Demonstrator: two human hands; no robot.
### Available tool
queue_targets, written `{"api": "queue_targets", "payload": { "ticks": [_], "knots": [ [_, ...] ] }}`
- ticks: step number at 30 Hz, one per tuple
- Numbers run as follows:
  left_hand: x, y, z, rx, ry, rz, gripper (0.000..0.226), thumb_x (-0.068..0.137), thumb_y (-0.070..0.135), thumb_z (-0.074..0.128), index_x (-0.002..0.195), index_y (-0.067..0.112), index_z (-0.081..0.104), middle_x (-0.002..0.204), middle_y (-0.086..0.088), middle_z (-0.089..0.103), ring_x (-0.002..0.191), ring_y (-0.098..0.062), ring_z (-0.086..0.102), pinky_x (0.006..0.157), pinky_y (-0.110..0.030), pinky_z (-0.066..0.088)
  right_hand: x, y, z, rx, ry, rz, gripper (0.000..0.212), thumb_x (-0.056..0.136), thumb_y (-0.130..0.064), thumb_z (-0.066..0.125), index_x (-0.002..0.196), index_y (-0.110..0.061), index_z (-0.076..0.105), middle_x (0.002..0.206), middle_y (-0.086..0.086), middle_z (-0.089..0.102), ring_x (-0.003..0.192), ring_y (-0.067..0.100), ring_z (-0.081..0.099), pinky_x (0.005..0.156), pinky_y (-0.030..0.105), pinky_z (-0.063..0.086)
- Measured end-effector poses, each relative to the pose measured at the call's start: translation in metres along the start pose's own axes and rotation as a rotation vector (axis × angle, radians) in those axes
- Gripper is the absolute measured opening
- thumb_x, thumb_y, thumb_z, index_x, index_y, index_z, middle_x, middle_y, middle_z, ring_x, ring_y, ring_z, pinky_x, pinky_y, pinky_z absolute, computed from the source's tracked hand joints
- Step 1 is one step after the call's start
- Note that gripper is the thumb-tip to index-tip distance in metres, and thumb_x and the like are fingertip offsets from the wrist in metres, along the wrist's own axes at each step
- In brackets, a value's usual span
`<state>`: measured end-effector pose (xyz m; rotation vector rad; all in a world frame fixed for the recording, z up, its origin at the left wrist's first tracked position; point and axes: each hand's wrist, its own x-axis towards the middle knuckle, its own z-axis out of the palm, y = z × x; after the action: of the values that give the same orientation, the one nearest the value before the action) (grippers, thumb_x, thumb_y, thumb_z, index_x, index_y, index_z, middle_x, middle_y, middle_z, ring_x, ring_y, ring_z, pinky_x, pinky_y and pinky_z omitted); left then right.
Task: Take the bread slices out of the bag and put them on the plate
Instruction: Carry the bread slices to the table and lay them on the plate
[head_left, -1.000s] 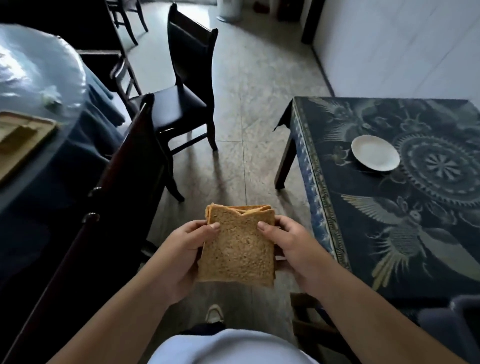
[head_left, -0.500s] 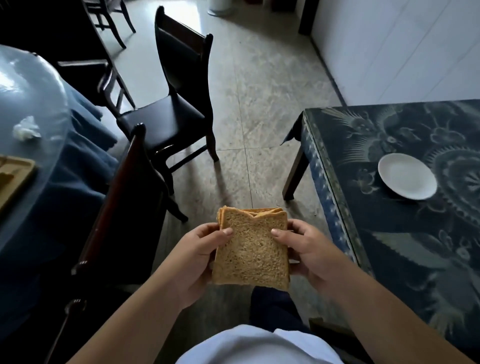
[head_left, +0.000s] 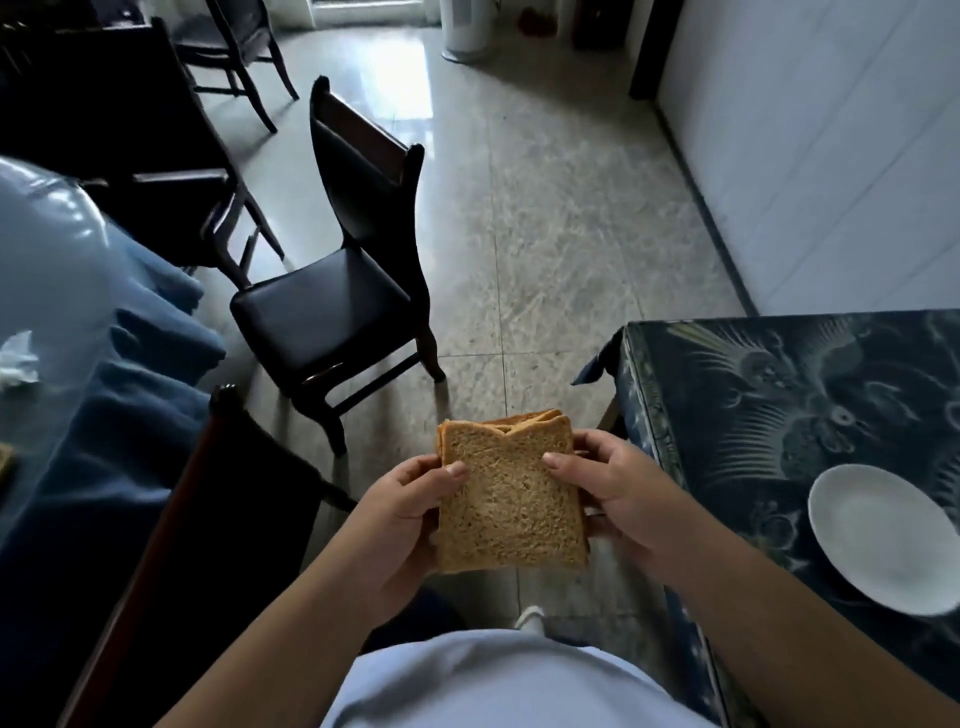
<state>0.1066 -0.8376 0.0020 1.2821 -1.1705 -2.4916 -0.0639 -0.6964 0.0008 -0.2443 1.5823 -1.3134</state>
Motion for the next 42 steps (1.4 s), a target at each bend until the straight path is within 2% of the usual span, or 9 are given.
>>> {"api": "queue_targets", "payload": {
  "ticks": [5, 8, 13, 17, 22, 25, 30, 37, 42],
  "knots": [
    [0.058, 0.042, 0.016, 0.058, -0.024, 0.002, 0.055, 0.063, 0.029, 0.085, 0.111, 0.008, 0.067, 0.101, -0.016, 0.075, 0.093, -0.041, 0.067, 0.083, -0.067, 0.054, 0.053, -0.024, -0.019, 0.062, 0.059, -0.008, 0.02, 0.09, -0.023, 0.07, 0.109, -0.02, 0.068, 0.095, 0.005, 0.074, 0.082, 0.022, 0.074, 0.059, 0.032, 0.057],
    [0.101, 0.07, 0.022, 0.113, -0.083, -0.03, 0.049, 0.066, 0.026, 0.08, 0.109, 0.007, 0.068, 0.097, -0.016, 0.075, 0.09, -0.039, 0.071, 0.071, -0.057, 0.058, 0.079, -0.037, -0.026, 0.125, 0.137, -0.024, 0.018, 0.089, -0.024, 0.071, 0.107, -0.021, 0.069, 0.089, 0.001, 0.077, 0.079, 0.02, 0.075, 0.058, 0.031, 0.058],
    [0.17, 0.114, 0.053, 0.287, -0.233, -0.116, 0.04, 0.068, 0.025, 0.078, 0.104, 0.007, 0.072, 0.105, -0.024, 0.073, 0.096, -0.043, 0.07, 0.07, -0.055, 0.058, 0.096, -0.048, -0.04, 0.295, 0.357, -0.04, 0.014, 0.088, -0.026, 0.072, 0.102, -0.024, 0.072, 0.095, 0.004, 0.078, 0.086, 0.024, 0.075, 0.066, 0.036, 0.059],
    [0.212, 0.13, 0.098, 0.509, -0.44, -0.205, 0.036, 0.071, 0.029, 0.076, 0.104, 0.013, 0.075, 0.111, -0.022, 0.072, 0.104, -0.042, 0.066, 0.074, -0.053, 0.058, 0.085, -0.041, -0.049, 0.471, 0.605, -0.081, 0.018, 0.089, -0.025, 0.071, 0.106, -0.024, 0.069, 0.089, -0.001, 0.079, 0.08, 0.02, 0.076, 0.059, 0.03, 0.058],
    [0.227, 0.109, 0.175, 0.813, -0.786, -0.314, 0.028, 0.072, 0.032, 0.071, 0.097, 0.022, 0.078, 0.098, -0.01, 0.078, 0.094, -0.029, 0.072, 0.071, -0.044, 0.06, 0.047, -0.004, -0.053, 0.671, 0.972, -0.086, 0.012, 0.088, -0.03, 0.072, 0.101, -0.031, 0.072, 0.093, -0.003, 0.079, 0.085, 0.019, 0.075, 0.073, 0.043, 0.059],
    [0.217, 0.081, 0.212, 0.965, -0.924, -0.369, 0.033, 0.073, 0.032, 0.069, 0.103, 0.02, 0.075, 0.1, -0.008, 0.078, 0.096, -0.027, 0.073, 0.079, -0.05, 0.06, 0.019, 0.022, -0.05, 0.832, 1.15, -0.102, 0.012, 0.088, -0.028, 0.073, 0.099, -0.029, 0.074, 0.094, 0.0, 0.078, 0.086, 0.024, 0.075, 0.078, 0.048, 0.059],
    [0.192, 0.029, 0.253, 1.095, -1.047, -0.41, 0.02, 0.078, 0.028, 0.069, 0.096, 0.024, 0.077, 0.095, -0.004, 0.078, 0.092, -0.026, 0.073, 0.075, -0.051, 0.061, -0.025, 0.049, -0.053, 0.982, 1.316, -0.148, 0.013, 0.09, -0.025, 0.07, 0.103, -0.027, 0.073, 0.093, 0.002, 0.079, 0.081, 0.023, 0.076, 0.057, 0.033, 0.056],
    [0.169, -0.018, 0.283, 1.08, -0.997, -0.374, 0.049, 0.071, 0.031, 0.073, 0.114, 0.012, 0.063, 0.106, -0.015, 0.073, 0.086, -0.029, 0.074, 0.068, -0.048, 0.061, -0.058, 0.071, -0.079, 0.997, 1.359, -0.2, 0.018, 0.091, -0.02, 0.068, 0.109, -0.021, 0.068, 0.085, -0.003, 0.079, 0.07, 0.015, 0.075, 0.049, 0.022, 0.053],
    [0.173, -0.038, 0.292, 1.015, -0.922, -0.384, 0.039, 0.079, 0.025, 0.072, 0.112, 0.008, 0.064, 0.105, -0.018, 0.074, 0.089, -0.031, 0.074, 0.068, -0.046, 0.06, -0.06, 0.079, -0.104, 0.948, 1.365, -0.182, 0.019, 0.091, -0.021, 0.069, 0.11, -0.022, 0.069, 0.093, -0.002, 0.079, 0.083, 0.016, 0.075, 0.065, 0.032, 0.056]
  ]
}}
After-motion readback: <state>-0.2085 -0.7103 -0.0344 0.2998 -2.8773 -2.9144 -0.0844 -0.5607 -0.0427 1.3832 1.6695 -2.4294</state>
